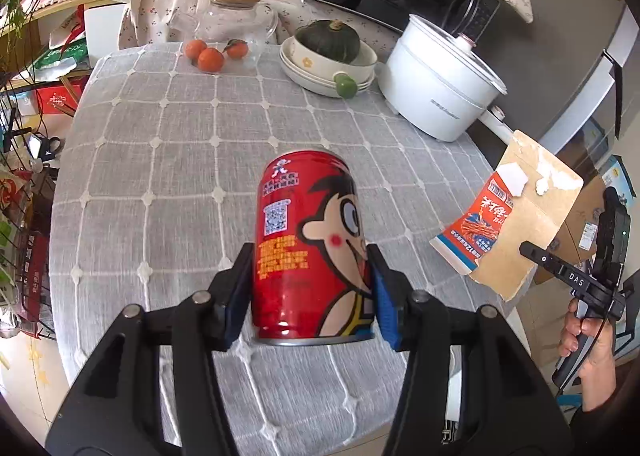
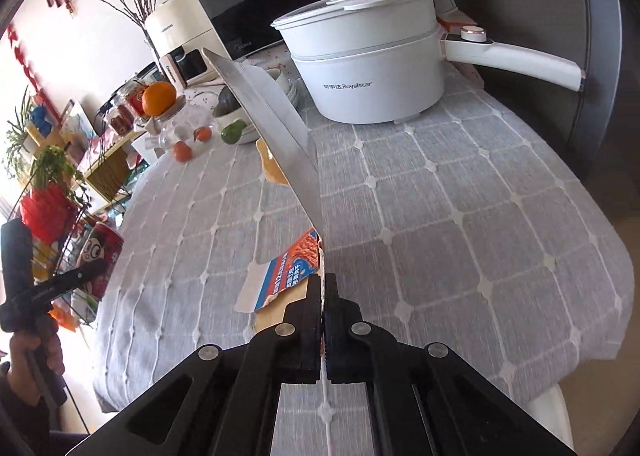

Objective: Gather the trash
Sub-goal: 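Carry the red can and cardboard over the bin and release both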

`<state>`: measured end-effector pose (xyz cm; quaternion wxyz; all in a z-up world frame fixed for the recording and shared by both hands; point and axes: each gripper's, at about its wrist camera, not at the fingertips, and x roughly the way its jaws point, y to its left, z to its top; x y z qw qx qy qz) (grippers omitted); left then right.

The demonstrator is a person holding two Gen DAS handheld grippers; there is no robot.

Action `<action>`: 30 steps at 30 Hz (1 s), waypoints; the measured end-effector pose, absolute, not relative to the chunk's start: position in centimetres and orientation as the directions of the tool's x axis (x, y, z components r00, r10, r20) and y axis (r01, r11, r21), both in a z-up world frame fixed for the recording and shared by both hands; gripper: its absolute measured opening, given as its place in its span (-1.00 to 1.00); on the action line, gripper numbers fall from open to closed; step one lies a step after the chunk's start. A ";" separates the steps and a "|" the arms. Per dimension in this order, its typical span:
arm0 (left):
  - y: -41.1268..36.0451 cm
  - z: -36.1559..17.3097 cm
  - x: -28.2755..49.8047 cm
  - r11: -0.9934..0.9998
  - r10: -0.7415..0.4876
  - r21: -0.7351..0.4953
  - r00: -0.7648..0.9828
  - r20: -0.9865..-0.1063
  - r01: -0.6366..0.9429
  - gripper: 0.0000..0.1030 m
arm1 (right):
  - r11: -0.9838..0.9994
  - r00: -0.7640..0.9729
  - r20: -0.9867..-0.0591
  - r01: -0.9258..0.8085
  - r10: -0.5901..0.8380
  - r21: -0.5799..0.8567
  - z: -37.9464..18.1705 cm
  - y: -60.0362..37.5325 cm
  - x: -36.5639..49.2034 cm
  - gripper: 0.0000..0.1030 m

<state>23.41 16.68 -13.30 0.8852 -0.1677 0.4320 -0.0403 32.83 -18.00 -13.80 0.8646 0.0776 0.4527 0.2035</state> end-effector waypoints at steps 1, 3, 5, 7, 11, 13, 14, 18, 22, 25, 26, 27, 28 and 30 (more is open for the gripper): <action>16.2 -13.0 22.7 0.941 -0.221 -0.331 0.625 -0.749 -0.064 0.07 | 0.907 0.510 -0.751 -0.282 0.419 0.314 -13.4 -18.4 31.8 -0.97; 15.2 -12.6 21.4 0.944 -0.229 -0.328 0.626 -0.745 -0.045 0.07 | 0.909 0.512 -0.753 -0.282 0.413 0.307 -12.7 -19.0 29.9 -0.97; 14.2 -12.2 20.2 0.945 -0.239 -0.327 0.631 -0.738 -0.024 0.07 | 0.911 0.514 -0.754 -0.283 0.408 0.300 -12.1 -19.4 28.2 -0.97; 13.3 -11.9 19.0 0.943 -0.256 -0.332 0.632 -0.731 -0.003 0.07 | 0.911 0.514 -0.754 -0.284 0.409 0.300 -11.8 -19.9 26.6 -0.97; 11.5 -11.5 17.0 0.944 -0.275 -0.328 0.633 -0.723 0.035 0.07 | 0.915 0.513 -0.760 -0.278 0.398 0.292 -11.4 -21.0 23.8 -0.97; 10.7 -11.6 16.1 0.945 -0.282 -0.323 0.633 -0.721 0.052 0.07 | 0.912 0.510 -0.758 -0.273 0.407 0.306 -11.3 -21.7 22.5 -0.97; 10.2 -11.6 15.6 0.944 -0.288 -0.325 0.632 -0.719 0.060 0.07 | 0.911 0.511 -0.755 -0.274 0.410 0.310 -11.3 -22.0 22.0 -0.97; 8.4 -11.6 14.0 0.935 -0.323 -0.343 0.629 -0.707 0.094 0.07 | 0.910 0.513 -0.752 -0.250 0.414 0.331 -11.6 -24.1 19.8 -0.97; 6.3 -11.8 13.1 0.924 -0.365 -0.353 0.609 -0.705 0.145 0.07 | 0.908 0.504 -0.757 -0.181 0.416 0.378 -12.3 -26.9 18.1 -0.97; 4.4 -11.8 12.8 0.922 -0.383 -0.332 0.588 -0.713 0.198 0.07 | 0.923 0.471 -0.798 -0.119 0.377 0.366 -13.4 -28.6 16.8 -0.97; 3.8 -11.9 12.6 0.921 -0.388 -0.326 0.582 -0.715 0.214 0.07 | 0.930 0.461 -0.812 -0.104 0.358 0.352 -13.7 -29.0 16.4 -0.97; 3.3 -12.0 12.6 0.919 -0.394 -0.323 0.575 -0.717 0.228 0.07 | 0.938 0.453 -0.825 -0.089 0.338 0.335 -14.1 -29.6 15.9 -0.97; 2.8 -12.1 12.5 0.916 -0.400 -0.321 0.568 -0.719 0.239 0.07 | 0.945 0.448 -0.835 -0.074 0.318 0.320 -14.5 -30.2 15.6 -0.97; 1.7 -12.3 12.5 0.913 -0.409 -0.314 0.557 -0.723 0.261 0.07 | 0.952 0.438 -0.851 -0.036 0.288 0.304 -15.3 -31.7 14.9 -0.97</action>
